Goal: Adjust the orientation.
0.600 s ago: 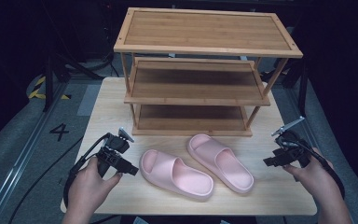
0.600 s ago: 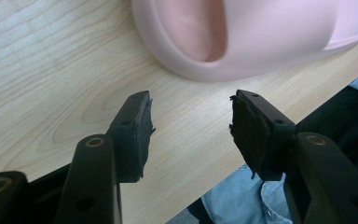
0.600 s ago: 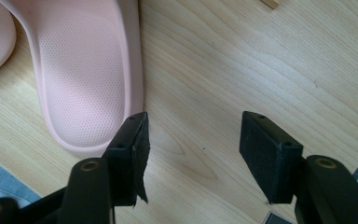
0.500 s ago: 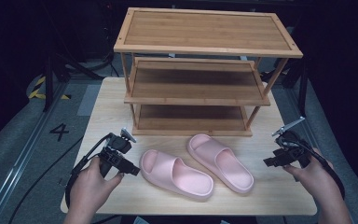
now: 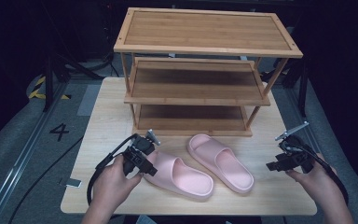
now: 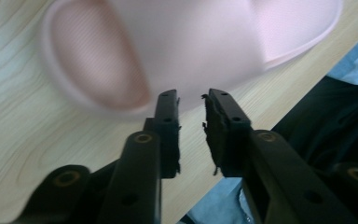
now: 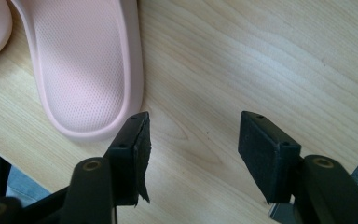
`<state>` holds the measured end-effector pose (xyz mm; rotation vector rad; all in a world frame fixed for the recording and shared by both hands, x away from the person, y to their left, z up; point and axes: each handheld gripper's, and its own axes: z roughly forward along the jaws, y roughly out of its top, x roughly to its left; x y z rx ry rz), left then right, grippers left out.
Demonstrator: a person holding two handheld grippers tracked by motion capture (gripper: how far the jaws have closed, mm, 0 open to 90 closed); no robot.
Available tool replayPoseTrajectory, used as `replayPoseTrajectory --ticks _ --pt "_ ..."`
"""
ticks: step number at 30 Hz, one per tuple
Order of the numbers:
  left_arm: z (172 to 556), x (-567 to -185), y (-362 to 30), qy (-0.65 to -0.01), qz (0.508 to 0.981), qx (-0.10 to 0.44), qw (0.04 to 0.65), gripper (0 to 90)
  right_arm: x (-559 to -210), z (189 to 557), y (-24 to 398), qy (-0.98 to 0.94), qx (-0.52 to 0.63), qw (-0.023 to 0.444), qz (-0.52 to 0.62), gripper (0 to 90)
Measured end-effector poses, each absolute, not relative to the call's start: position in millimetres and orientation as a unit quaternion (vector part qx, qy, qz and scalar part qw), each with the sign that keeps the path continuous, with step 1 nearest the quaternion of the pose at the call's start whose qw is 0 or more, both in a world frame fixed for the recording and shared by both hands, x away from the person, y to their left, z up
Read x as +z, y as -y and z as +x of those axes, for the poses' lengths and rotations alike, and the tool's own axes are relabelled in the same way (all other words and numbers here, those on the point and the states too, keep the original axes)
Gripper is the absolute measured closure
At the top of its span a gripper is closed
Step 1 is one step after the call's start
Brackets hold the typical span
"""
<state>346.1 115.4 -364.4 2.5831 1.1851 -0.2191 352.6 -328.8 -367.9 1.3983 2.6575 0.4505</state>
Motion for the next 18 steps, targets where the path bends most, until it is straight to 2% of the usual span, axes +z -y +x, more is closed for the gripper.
replayPoseTrajectory --ticks 4,11,18 --pt "345.7 -363.3 -98.3 -0.381 0.908 -0.080 0.155 88.8 -369.5 347.3 333.8 -0.871 0.147 0.053 0.466 45.5" --pt "342.9 -369.3 -63.1 -0.340 0.923 -0.088 0.156 89.7 -370.8 340.7 340.8 -0.864 0.147 0.053 0.480 45.6" --pt "341.9 -386.5 -41.7 -0.320 0.936 -0.098 0.113 89.5 -371.7 337.2 343.0 -0.864 0.145 0.052 0.480 45.6"
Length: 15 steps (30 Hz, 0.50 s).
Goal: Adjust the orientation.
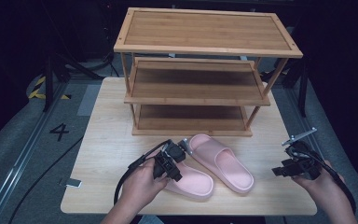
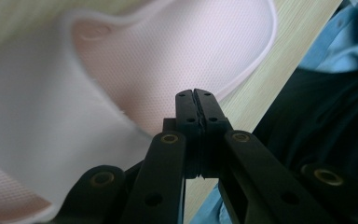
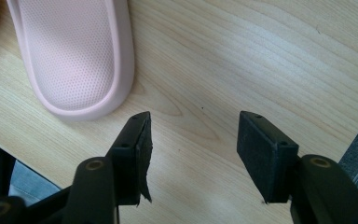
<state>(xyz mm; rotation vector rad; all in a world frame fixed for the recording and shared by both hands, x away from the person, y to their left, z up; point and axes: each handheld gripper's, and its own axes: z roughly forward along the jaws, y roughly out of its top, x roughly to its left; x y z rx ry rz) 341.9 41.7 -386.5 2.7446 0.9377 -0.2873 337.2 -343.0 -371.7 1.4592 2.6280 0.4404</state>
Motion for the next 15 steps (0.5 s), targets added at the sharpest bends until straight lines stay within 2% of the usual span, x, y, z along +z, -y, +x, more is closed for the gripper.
replayPoseTrajectory --ticks 15 --pt "348.4 -385.7 -60.3 -0.352 0.926 -0.076 0.117 87.6 -374.9 341.8 334.3 -0.872 0.140 0.050 0.467 45.1"
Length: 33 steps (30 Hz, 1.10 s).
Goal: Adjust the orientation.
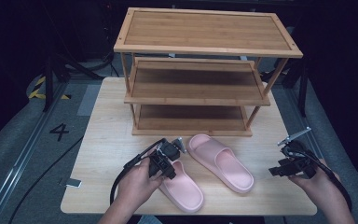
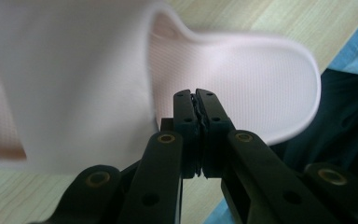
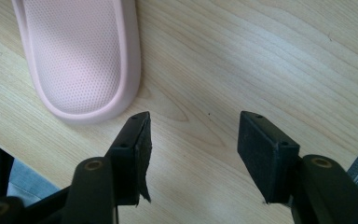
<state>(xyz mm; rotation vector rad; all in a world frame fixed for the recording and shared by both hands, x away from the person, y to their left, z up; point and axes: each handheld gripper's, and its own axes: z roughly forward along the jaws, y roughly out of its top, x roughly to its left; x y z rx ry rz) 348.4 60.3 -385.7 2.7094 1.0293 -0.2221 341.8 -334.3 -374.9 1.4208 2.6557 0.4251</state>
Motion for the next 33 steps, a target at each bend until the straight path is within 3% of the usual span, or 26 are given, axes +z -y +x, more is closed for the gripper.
replayPoseTrajectory --ticks 22,26,33 --pt "365.6 -385.3 -85.1 -0.395 0.907 -0.036 0.141 85.4 -385.8 346.0 333.4 -0.872 0.130 0.039 0.471 44.7" --pt "360.1 -387.4 -79.2 -0.389 0.908 -0.056 0.143 75.4 -385.0 345.6 333.6 -0.873 0.131 0.041 0.469 44.7" --pt "354.8 -397.4 -63.9 -0.383 0.913 -0.052 0.133 67.5 -385.0 346.8 331.7 -0.874 0.131 0.039 0.466 44.7"
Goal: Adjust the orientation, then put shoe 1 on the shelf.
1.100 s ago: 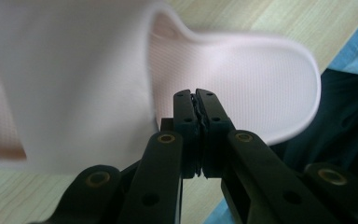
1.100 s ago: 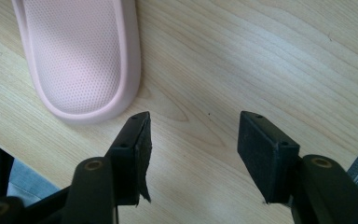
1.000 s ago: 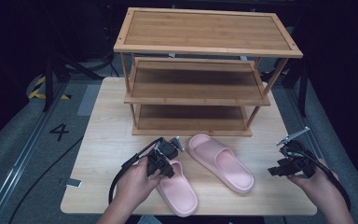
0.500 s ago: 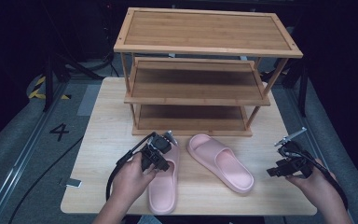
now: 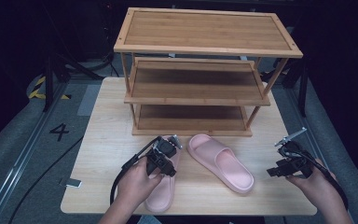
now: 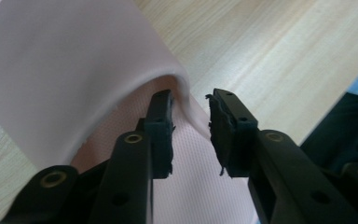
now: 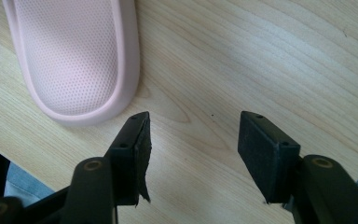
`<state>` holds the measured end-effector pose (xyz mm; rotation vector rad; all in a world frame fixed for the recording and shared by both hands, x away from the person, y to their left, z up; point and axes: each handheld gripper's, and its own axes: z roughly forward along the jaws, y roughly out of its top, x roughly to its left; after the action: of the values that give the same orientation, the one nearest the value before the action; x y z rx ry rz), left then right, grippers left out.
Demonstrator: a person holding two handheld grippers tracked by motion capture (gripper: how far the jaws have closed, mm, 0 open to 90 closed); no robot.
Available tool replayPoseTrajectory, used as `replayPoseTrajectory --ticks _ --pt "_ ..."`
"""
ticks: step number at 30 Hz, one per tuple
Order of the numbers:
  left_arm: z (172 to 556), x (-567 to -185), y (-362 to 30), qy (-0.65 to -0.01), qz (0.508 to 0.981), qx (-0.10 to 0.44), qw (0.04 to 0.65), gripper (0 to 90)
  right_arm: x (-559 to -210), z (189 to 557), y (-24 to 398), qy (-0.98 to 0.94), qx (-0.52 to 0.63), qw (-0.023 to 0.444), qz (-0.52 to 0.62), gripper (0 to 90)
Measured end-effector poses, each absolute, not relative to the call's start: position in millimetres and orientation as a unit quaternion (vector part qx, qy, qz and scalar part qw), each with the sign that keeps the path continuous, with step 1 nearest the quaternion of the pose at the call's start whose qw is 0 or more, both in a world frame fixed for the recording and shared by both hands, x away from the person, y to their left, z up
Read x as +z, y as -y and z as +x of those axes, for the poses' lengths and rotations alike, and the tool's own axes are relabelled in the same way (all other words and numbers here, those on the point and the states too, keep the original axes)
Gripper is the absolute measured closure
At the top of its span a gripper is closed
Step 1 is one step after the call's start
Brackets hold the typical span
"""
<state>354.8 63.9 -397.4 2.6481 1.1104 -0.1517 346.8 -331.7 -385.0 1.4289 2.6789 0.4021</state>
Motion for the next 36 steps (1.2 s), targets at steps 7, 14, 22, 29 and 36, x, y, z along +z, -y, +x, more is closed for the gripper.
replayPoseTrajectory --ticks 7,14,22,29,36 --pt "355.4 -410.5 -55.4 -0.409 0.901 -0.015 0.144 60.6 -385.3 348.2 329.2 -0.876 0.132 0.037 0.462 44.2" --pt "355.1 -412.2 -55.2 -0.414 0.897 0.002 0.157 73.2 -388.5 349.4 326.0 -0.881 0.126 0.034 0.456 44.1" --pt "356.4 -405.6 -65.8 -0.416 0.896 -0.009 0.158 78.0 -389.7 349.8 327.1 -0.880 0.127 0.034 0.457 44.0" --pt "357.0 -390.9 -79.3 -0.416 0.895 -0.013 0.157 84.1 -387.7 348.7 328.4 -0.878 0.128 0.034 0.460 44.0" --pt "355.7 -374.9 -86.4 -0.406 0.900 -0.019 0.157 84.1 -387.4 346.1 332.2 -0.875 0.130 0.037 0.465 43.9"
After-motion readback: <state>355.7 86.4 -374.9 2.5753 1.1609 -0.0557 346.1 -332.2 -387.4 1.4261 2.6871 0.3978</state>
